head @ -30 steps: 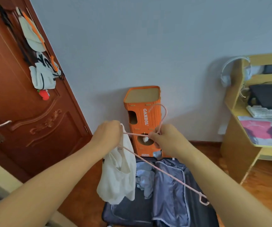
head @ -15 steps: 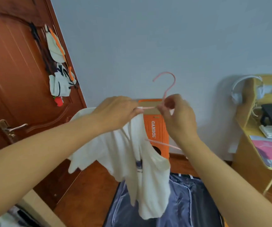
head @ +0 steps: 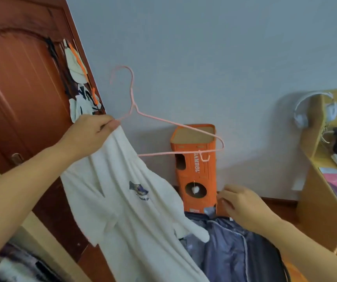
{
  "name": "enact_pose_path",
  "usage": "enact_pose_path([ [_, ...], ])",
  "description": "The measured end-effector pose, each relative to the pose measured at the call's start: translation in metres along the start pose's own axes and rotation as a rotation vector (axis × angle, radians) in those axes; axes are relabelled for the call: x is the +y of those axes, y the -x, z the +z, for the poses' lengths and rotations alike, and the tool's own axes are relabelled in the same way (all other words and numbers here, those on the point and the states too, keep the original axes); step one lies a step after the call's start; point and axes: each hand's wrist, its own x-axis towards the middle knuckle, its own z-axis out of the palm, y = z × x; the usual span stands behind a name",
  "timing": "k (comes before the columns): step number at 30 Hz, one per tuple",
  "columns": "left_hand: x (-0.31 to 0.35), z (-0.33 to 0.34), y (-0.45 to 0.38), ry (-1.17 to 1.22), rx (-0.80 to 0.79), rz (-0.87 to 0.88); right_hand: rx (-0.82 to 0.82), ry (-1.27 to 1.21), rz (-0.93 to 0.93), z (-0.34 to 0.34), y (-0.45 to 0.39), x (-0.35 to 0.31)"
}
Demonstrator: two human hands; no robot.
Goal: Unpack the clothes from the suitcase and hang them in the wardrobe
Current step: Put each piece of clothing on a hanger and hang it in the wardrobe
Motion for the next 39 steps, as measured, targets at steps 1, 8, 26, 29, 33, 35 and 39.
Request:
enact_pose_path([
  [1, 0.001, -0.003, 0.0, -0.02, -0.004, 0.021, 0.006, -0.101, -0.053, 0.0, -0.011, -0.02],
  [8, 0.042, -0.017, -0.004, -0.154, -0.035, 0.244, 0.041, -0.852, -0.036, -0.001, -0.112, -0.166],
  [26, -0.062, -0.048, 0.07, -0.254, -0.028, 0.025, 0.007, -0.043, -0.41, -0.01, -0.072, -0.069],
  [29, -0.056, -0.026, 0.08, -0.22, 0.058, 0.11, 0.044, 0.12, -0.48, -0.044, -0.083, -0.053],
  [33, -0.041, -0.013, 0.073, 0.004, 0.166, 0.058, 0.121, 0.151, -0.422, -0.048, -0.09, -0.03],
  [35, -0.04, -0.009, 0.068, 0.031, 0.185, 0.076, 0.131, 0.123, -0.426, -0.047, -0.083, -0.027],
  [39, -0.053, -0.001, 0.07, -0.05, 0.109, 0.118, 0.206, 0.11, -0.429, -0.063, -0.08, -0.019],
])
